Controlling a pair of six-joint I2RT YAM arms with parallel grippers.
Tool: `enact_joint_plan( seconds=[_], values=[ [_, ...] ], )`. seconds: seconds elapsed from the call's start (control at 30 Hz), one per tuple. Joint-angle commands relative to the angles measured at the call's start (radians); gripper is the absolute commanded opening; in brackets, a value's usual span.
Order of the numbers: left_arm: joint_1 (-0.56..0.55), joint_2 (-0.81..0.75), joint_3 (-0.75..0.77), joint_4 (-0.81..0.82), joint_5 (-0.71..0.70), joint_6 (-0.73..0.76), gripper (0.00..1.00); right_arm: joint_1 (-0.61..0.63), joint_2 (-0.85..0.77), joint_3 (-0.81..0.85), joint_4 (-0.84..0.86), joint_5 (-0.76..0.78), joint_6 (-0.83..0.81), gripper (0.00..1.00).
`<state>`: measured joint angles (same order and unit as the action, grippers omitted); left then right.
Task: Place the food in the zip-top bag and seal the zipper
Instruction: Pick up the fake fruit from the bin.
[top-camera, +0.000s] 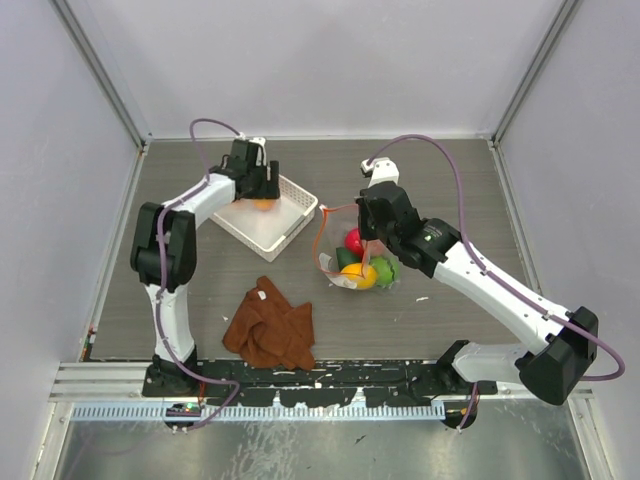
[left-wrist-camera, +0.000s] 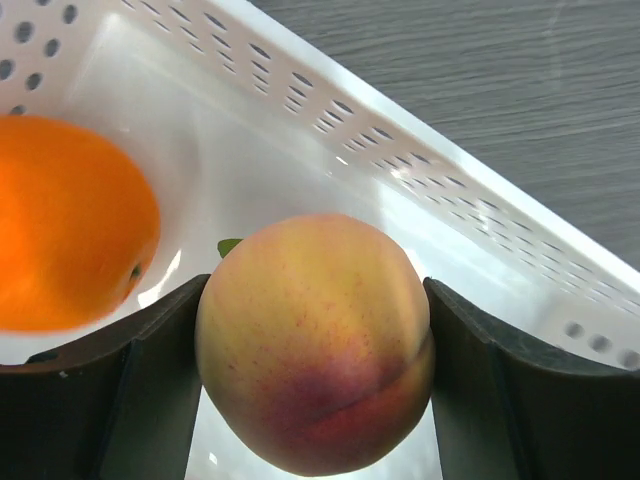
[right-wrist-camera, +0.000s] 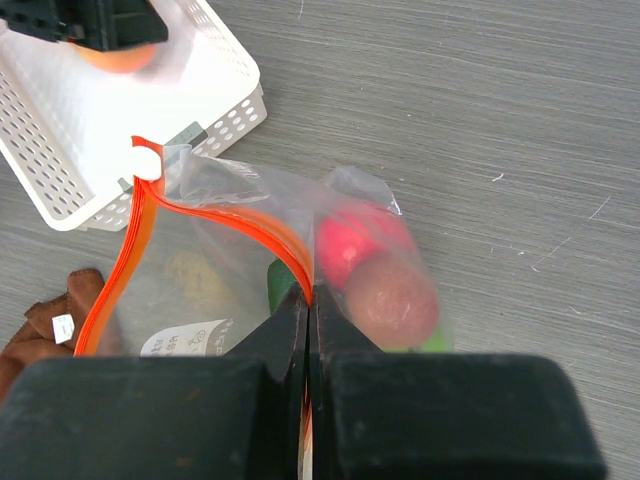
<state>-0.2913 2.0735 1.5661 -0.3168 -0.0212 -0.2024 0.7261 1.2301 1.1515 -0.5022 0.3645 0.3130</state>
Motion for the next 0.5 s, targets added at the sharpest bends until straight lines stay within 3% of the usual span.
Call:
enact_joint_plan(
  seconds=[0.0, 0.47],
  values=[
    [0.004, -0.208, -0.061, 0.071, 0.044, -0.08, 0.48, -0.002, -0.036, 0.016, 0.035, 0.011, 0.011, 0.0],
    [-0.093, -0.628, -0.34, 0.123, 0.135, -0.172, 0.45, -0.002, -0.07, -0.008, 0.032, 0.002, 0.042, 0.0]
  ],
)
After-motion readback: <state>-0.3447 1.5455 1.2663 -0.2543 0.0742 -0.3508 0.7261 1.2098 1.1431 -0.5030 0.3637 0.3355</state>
